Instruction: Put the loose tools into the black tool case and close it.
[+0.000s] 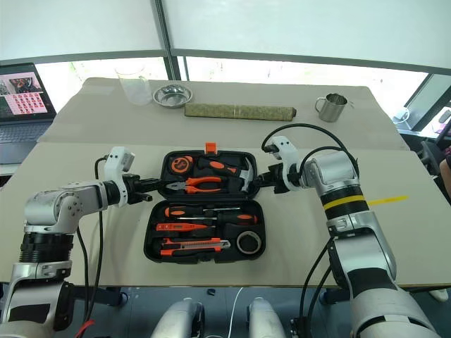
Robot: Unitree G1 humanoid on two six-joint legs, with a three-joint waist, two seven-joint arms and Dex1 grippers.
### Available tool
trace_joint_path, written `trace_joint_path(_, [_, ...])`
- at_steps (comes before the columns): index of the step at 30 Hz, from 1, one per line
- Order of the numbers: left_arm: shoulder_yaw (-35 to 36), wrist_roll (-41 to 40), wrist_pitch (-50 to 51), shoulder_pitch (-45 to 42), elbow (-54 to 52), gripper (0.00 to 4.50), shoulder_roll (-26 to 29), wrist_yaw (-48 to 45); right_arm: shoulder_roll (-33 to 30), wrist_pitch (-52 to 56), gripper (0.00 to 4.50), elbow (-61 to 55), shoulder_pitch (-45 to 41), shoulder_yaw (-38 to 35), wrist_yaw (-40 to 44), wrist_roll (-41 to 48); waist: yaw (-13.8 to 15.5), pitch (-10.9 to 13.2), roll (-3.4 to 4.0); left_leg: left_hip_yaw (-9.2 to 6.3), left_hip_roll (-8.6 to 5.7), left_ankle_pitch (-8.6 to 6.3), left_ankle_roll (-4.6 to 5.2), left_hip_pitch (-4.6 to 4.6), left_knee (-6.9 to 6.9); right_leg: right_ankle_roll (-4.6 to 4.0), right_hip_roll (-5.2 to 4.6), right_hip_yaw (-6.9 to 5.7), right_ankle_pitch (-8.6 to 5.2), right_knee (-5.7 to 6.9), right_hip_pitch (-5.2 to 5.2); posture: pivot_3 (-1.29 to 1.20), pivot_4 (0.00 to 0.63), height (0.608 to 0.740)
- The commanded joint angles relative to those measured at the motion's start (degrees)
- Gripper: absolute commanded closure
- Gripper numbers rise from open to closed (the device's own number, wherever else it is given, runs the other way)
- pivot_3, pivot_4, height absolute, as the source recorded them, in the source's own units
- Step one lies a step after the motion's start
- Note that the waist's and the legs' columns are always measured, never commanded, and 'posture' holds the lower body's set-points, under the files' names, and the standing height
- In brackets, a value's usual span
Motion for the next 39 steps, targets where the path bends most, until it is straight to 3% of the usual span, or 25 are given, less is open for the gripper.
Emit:
trace_joint_path(1, [2.4,2.0,-14.1,2.1,-3.0,4.50,0.6,-3.0,-2.0,-23.7,4.48,-9.0,4.2,-0.6,4.1,-3.0,-0.1,0.0,0.00,0.00,0.01,0.02,-0.02,-0.04,0.00,-0.02,0.01,0.00,0.03,0.00,-0.05,0.00,0.150,0.740])
trace_joint_path(6, [3.6,6.8,-36.5,7.2,-3.8,4.50,0.5,-5.5,-3.9,-45.0,4.48,-15.2,11.5,-2.3,4.8,-6.3,0.0,0.1,0.02,0.00,0.04,0.04,-0.05,-0.58,-0.03,-0.01,-0.01,0.03,0.07,-0.02,-0.61,0.00,0.150,0.740])
trace_joint_path(10, [0.9,16.3,-65.6,16.7,-1.5,4.50,1.7,-9.9,-6.4,-65.4,4.48,-17.7,21.7,-1.1,5.1,-11.0,0.0,0.1,0.03,0.02,0.06,0.01,-0.03,-0.63,-0.15,-0.01,-0.04,0.06,0.08,-0.09,-0.65,0.00,0.150,0.740])
trace_joint_path(12, [-0.8,20.1,-75.2,20.5,0.2,4.50,2.6,-10.9,-7.3,-72.3,4.48,-17.6,25.5,-0.1,4.7,-13.3,0.0,0.1,0.03,0.05,0.10,-0.05,0.01,-0.54,-0.28,-0.01,-0.06,0.06,0.08,-0.10,-0.52,0.00,0.150,0.740])
trace_joint_path(17, [-0.8,26.6,-87.1,28.0,5.5,4.50,2.8,-6.0,-8.1,-84.9,4.48,-13.4,32.1,3.0,2.4,-19.8,0.0,-0.1,0.04,0.22,0.18,-0.19,0.22,-0.03,-0.36,0.01,-0.18,0.12,0.07,-0.55,-0.05,0.00,0.150,0.740])
trace_joint_path(22, [-1.4,25.6,-89.5,32.4,6.5,2.85,3.6,-6.5,-8.5,-88.5,2.79,-10.2,33.8,2.6,0.8,-21.2,-0.4,-0.2,-0.02,0.77,0.31,-0.23,0.28,1.17,-0.68,-0.09,-0.08,0.22,-0.03,-0.75,1.00,0.00,0.150,0.740])
trace_joint_path(26, [2.0,18.4,-82.1,34.6,4.8,1.55,6.1,-9.5,-12.5,-90.1,1.50,-12.2,36.8,-1.8,0.6,-18.6,-0.1,-0.2,-0.05,1.02,0.36,-0.21,0.26,1.35,-0.67,-0.11,-0.10,0.28,-0.06,-0.50,1.02,0.00,0.150,0.740])
trace_joint_path(28, [3.6,15.3,-77.6,34.4,4.9,1.51,6.9,-10.2,-14.1,-88.5,0.79,-14.0,38.9,-3.5,1.8,-15.7,-0.1,-0.2,-0.05,1.04,0.37,-0.20,0.26,1.32,-0.67,-0.13,-0.11,0.30,-0.08,-0.42,0.92,0.00,0.150,0.740])
trace_joint_path(31, [4.5,11.5,-70.5,32.1,4.5,1.51,8.2,-12.1,-17.3,-82.1,1.12,-20.0,44.6,-6.3,6.2,-7.7,0.1,-0.2,-0.06,1.03,0.37,-0.20,0.26,1.30,-0.67,-0.10,-0.08,0.30,-0.11,-0.42,0.92,0.00,0.150,0.740])
trace_joint_path(33, [3.8,10.0,-66.1,29.3,4.6,1.51,8.6,-13.5,-20.1,-76.4,1.65,-26.7,49.5,-7.1,9.5,-2.9,0.2,-0.2,-0.06,1.01,0.35,-0.20,0.26,1.24,-0.67,-0.07,-0.09,0.30,-0.13,-0.42,0.91,0.00,0.150,0.740])
trace_joint_path(34, [3.3,9.6,-64.2,27.5,4.7,2.03,8.7,-14.0,-21.4,-73.5,2.03,-30.3,51.9,-7.2,10.9,-1.0,0.4,-0.2,-0.05,1.01,0.36,-0.20,0.26,1.25,-0.67,-0.06,-0.09,0.30,-0.14,-0.42,0.92,0.00,0.150,0.740])
trace_joint_path(39, [-1.1,10.3,-54.4,15.7,6.5,3.70,7.5,-15.2,-25.2,-62.2,3.71,-44.3,60.9,-4.5,14.2,2.9,0.3,-0.3,-0.12,0.96,0.29,-0.20,0.26,1.18,-0.57,-0.01,-0.06,0.30,-0.17,-0.40,0.93,0.00,0.150,0.740])
